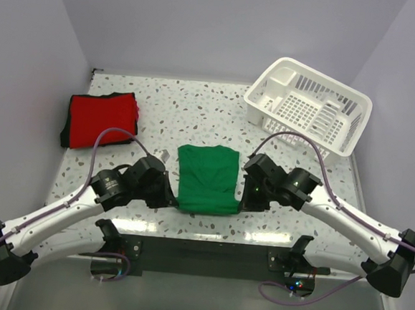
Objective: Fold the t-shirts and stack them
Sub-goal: Fold the tshirt
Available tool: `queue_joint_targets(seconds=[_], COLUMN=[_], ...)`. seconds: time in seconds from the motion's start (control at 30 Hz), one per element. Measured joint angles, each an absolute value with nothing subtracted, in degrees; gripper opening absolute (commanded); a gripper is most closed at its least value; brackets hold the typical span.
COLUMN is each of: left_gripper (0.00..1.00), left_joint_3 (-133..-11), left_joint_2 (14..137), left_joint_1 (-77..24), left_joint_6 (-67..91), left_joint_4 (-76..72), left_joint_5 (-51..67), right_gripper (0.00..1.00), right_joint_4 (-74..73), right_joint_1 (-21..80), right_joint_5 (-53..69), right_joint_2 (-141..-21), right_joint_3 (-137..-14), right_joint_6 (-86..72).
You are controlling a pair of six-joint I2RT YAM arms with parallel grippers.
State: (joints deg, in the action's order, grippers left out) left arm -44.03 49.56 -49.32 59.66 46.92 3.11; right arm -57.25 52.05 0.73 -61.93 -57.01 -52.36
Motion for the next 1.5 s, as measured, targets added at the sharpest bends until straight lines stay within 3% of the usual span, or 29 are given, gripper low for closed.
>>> queue_joint_targets(seconds=[0.83, 1.5], left_gripper=[0.0, 0.0], left_joint_3=[-46.0, -55.79], left_joint_2=[64.38, 82.74], left_joint_1=[-36.84, -24.73], left_joint_6=[52.01, 42.35], left_joint_4=[33.21, 27.0], left_joint_5=[5.58, 11.81], right_gripper=[0.0, 0.0], right_joint_4=[-56.34, -56.21], right_joint_1=[37.5, 30.3], right_joint_5=[-0.49, 0.16], right_joint_2=[-81.32, -102.06], right_joint_3=[-74.13, -92.16], right_joint_6=[-37.41, -29.34])
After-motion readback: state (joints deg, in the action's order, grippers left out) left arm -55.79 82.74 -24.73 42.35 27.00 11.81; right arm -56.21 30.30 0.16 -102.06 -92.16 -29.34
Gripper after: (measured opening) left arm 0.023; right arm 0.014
